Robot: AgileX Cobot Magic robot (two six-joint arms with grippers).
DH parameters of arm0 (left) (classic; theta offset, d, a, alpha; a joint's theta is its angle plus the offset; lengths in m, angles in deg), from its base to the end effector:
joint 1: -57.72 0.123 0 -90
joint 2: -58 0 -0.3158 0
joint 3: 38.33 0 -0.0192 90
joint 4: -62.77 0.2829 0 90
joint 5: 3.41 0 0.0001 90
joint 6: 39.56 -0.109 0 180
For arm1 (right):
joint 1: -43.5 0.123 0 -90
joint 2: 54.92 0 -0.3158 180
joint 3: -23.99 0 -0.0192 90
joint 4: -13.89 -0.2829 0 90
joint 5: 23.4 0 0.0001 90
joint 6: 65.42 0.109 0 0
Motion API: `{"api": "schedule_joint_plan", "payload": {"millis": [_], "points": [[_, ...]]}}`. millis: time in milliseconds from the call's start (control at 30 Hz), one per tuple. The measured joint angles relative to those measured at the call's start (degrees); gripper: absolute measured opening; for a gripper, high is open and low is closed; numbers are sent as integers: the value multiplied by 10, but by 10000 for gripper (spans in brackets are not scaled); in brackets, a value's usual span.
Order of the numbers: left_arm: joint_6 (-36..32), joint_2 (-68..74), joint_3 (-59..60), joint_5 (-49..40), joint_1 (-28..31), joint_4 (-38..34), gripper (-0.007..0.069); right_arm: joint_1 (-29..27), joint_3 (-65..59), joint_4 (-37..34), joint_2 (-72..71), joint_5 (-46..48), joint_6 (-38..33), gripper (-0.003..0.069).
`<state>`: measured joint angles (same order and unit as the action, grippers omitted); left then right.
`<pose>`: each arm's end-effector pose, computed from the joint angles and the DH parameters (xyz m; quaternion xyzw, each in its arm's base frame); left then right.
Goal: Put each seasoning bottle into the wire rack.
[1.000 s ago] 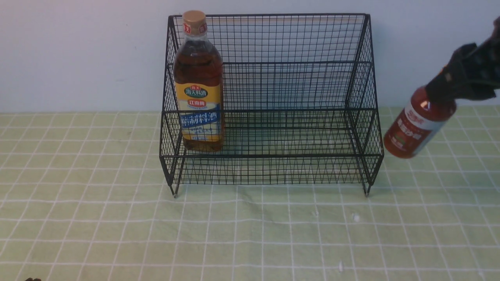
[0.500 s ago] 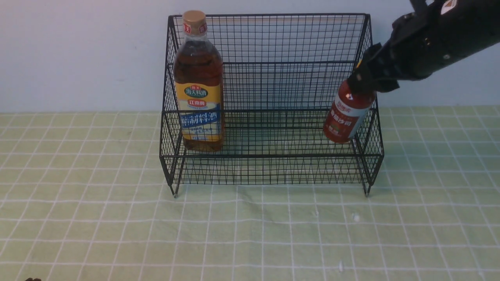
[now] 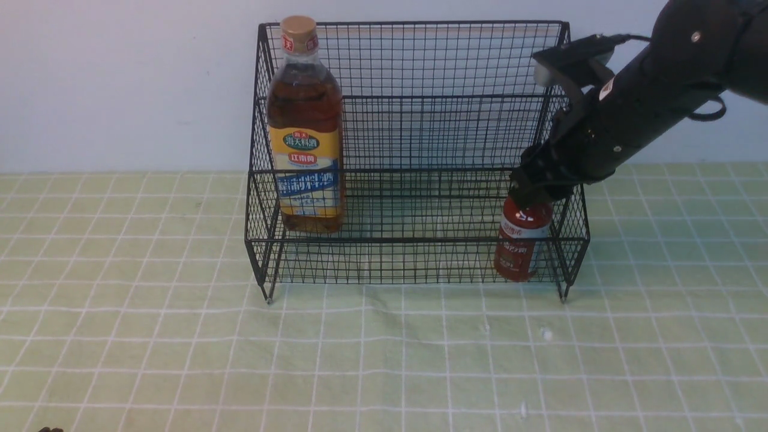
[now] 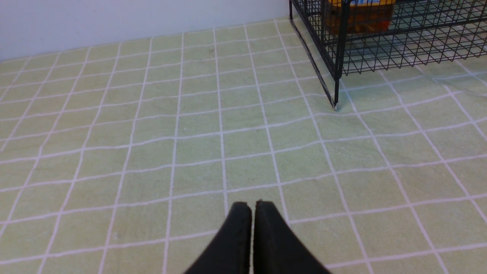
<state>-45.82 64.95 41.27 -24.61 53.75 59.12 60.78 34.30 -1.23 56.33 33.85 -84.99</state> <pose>0.0712 -0.0075 0.1642 0.0549 0.8056 -0.0150 0.5897 0.4100 0.1526 0.2844 -0.2612 0.9390 0.1183 0.1899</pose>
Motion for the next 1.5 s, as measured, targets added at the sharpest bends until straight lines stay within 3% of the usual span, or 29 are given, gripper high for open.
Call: {"api": "schedule_joint_plan", "payload": {"millis": [267, 433, 600, 700, 933, 1100, 1300, 1333, 1500], "points": [[0, 0, 0, 0, 0, 0, -6, 0, 1, 19, -5, 12, 34, 326], [0, 0, 0, 0, 0, 0, -6, 0, 1, 31, -46, 37, 75, 484], [0, 0, 0, 0, 0, 0, -6, 0, 1, 39, -123, 89, 87, 510], [0, 0, 0, 0, 0, 0, -6, 0, 1, 44, -164, 117, 101, 478], [0, 0, 0, 0, 0, 0, -6, 0, -5, 109, -348, 118, 210, 275], [0, 0, 0, 0, 0, 0, -6, 0, -76, 127, -489, 73, 240, 139], [0, 0, 0, 0, 0, 0, -6, 0, -301, 134, -716, -107, 249, 35], [0, 0, 0, 0, 0, 0, -6, 0, -309, 134, -723, -116, 249, 33], [0, 0, 0, 0, 0, 0, -6, 0, -487, 126, -875, -335, 251, 20]]}}
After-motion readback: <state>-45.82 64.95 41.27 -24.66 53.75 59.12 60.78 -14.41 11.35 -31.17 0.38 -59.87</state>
